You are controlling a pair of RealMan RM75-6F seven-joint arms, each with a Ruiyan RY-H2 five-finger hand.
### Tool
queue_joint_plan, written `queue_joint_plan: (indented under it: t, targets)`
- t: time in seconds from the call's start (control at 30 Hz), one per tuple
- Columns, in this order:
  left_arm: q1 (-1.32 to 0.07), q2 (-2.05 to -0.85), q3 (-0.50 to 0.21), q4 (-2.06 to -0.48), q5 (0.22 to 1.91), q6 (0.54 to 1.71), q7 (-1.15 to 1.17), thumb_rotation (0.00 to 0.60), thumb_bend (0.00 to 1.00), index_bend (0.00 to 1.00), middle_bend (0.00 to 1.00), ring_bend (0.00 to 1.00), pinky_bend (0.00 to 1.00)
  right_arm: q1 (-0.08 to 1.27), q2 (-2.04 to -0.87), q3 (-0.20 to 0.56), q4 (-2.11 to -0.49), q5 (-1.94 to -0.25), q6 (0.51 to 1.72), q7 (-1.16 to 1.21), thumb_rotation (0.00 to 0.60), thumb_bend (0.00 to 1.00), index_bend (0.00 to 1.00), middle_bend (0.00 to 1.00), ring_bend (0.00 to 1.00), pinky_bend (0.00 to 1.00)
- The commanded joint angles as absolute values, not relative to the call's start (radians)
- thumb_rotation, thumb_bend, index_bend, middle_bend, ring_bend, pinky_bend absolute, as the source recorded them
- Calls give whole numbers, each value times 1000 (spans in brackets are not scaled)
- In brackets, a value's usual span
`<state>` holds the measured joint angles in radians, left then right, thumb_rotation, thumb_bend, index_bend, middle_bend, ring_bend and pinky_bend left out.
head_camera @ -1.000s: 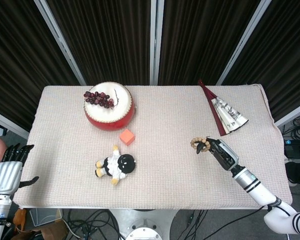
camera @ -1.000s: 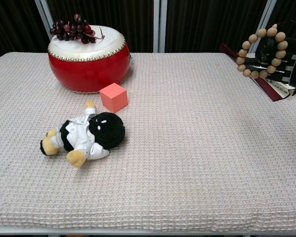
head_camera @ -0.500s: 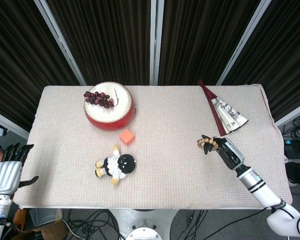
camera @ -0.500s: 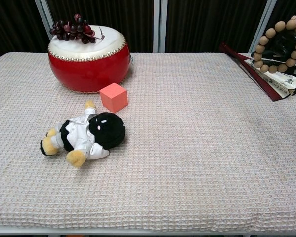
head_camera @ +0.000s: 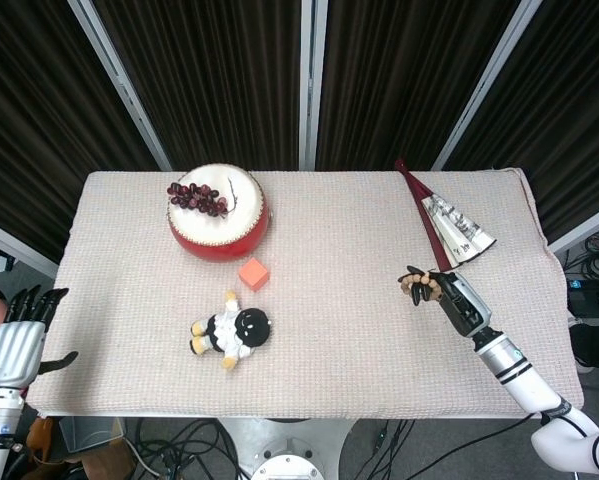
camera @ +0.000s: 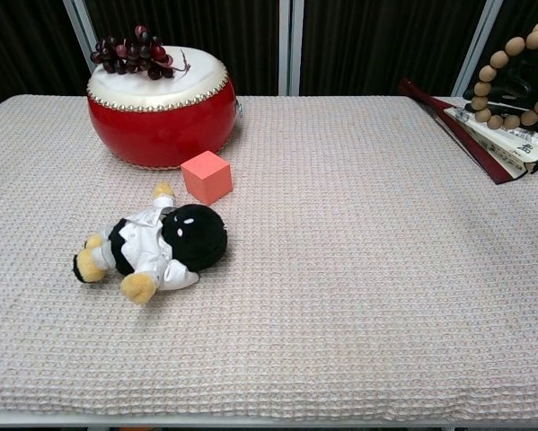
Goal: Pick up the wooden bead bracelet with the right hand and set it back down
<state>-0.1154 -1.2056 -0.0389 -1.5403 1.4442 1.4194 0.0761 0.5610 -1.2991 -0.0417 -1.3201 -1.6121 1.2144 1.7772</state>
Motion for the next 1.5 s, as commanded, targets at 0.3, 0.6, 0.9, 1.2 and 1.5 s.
queue_joint_plan:
  t: [0.3, 0.6, 0.9, 1.2, 1.5]
  targets:
    - [-118, -1206, -41, -1541, 1445, 1420, 81, 600, 0, 107, 120, 1, 13, 547, -1292, -27, -1328, -1600, 1215, 1766, 194, 580, 787, 685, 319, 0]
    - [-120, -1208, -41, -1541, 1443, 1417, 81, 600, 0, 107, 120, 1, 13, 535, -1296, -21, -1322, -1598, 1216, 1717, 197, 931, 782, 683, 319, 0]
    - [-121, -1210, -40, -1539, 1443, 1415, 82, 600, 0, 107, 120, 1, 13, 533, -1296, -16, -1313, -1605, 1212, 1693, 251, 1000, 661, 646, 303, 0]
    - [-124, -1211, -40, -1541, 1442, 1411, 84, 600, 0, 107, 120, 1, 13, 543, -1298, -29, -1277, -1638, 1211, 1734, 485, 1000, 334, 526, 179, 0]
    - [-128, -1209, -42, -1545, 1441, 1407, 88, 600, 0, 107, 121, 1, 13, 546, -1302, -23, -1254, -1636, 1221, 1756, 204, 1000, 230, 467, 130, 0]
